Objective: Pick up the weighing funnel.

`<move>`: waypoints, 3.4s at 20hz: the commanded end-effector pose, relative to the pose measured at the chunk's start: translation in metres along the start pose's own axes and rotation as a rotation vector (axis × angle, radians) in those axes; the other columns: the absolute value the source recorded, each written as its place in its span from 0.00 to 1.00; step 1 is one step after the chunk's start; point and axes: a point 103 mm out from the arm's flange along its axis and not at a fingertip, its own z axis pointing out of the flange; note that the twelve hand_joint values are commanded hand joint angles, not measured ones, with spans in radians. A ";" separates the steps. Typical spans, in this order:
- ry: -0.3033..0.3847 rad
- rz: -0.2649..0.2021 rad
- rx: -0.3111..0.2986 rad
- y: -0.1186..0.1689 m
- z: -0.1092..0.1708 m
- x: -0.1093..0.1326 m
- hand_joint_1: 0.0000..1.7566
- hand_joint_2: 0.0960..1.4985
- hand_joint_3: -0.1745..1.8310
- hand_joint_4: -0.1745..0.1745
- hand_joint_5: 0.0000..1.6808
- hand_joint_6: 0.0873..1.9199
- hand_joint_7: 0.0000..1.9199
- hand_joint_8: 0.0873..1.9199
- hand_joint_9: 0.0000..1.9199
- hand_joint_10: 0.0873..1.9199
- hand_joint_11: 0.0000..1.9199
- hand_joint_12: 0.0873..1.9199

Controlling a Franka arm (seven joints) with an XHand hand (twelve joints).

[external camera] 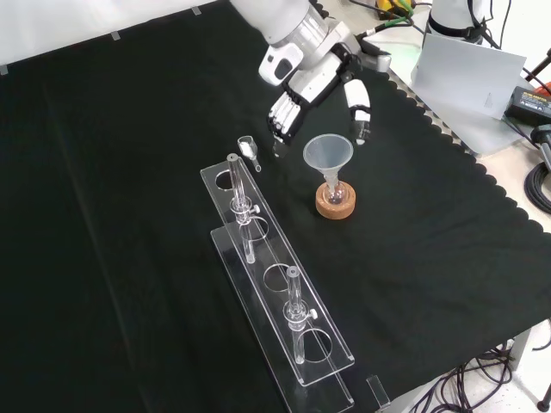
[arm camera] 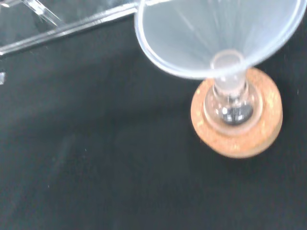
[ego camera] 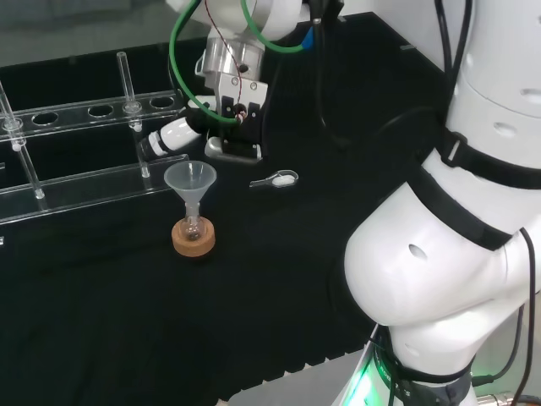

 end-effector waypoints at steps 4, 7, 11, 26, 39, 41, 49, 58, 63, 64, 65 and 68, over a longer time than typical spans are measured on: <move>-0.077 -0.129 -0.175 -0.025 -0.042 0.000 0.22 0.37 0.19 0.51 0.02 0.00 0.00 0.24 0.00 0.26 0.00 0.65; -0.081 -0.144 -0.221 -0.029 -0.053 -0.014 0.20 0.37 0.16 0.52 0.01 0.00 0.00 0.21 0.00 0.20 0.00 0.61; -0.132 -0.150 -0.262 -0.033 -0.062 -0.032 0.19 0.38 0.14 0.55 0.00 0.00 0.00 0.12 0.00 0.10 0.00 0.55; -0.363 -0.067 -0.319 -0.026 -0.059 -0.087 0.24 0.39 0.09 0.60 0.00 0.00 0.00 0.00 0.00 0.00 0.00 0.11; -0.378 0.052 -0.259 0.021 -0.034 -0.145 0.27 0.39 0.09 0.59 0.00 0.00 0.00 0.00 0.00 0.00 0.00 0.13; -0.380 0.066 -0.248 0.029 -0.031 -0.153 0.27 0.40 0.09 0.59 0.00 0.00 0.00 0.00 0.00 0.00 0.00 0.14; -0.382 0.076 -0.236 0.056 -0.020 -0.186 0.27 0.40 0.09 0.58 0.00 0.00 0.00 0.00 0.00 0.00 0.00 0.14; -0.338 0.064 -0.292 0.080 -0.008 -0.216 0.28 0.41 0.09 0.56 0.00 0.00 0.00 0.00 0.00 0.00 0.00 0.17; -0.316 0.059 -0.274 0.081 0.002 -0.222 0.28 0.41 0.09 0.56 0.00 0.00 0.00 0.00 0.01 0.00 0.00 0.19; -0.313 0.056 -0.272 0.081 0.005 -0.222 0.28 0.41 0.09 0.56 0.00 0.00 0.00 0.00 0.01 0.00 0.00 0.20; -0.312 0.051 -0.269 0.080 0.008 -0.222 0.29 0.41 0.09 0.55 0.00 0.00 0.01 0.00 0.01 0.00 0.00 0.21; -0.311 0.045 -0.259 0.078 0.017 -0.220 0.29 0.42 0.09 0.54 0.00 0.00 0.02 0.00 0.02 0.00 0.00 0.25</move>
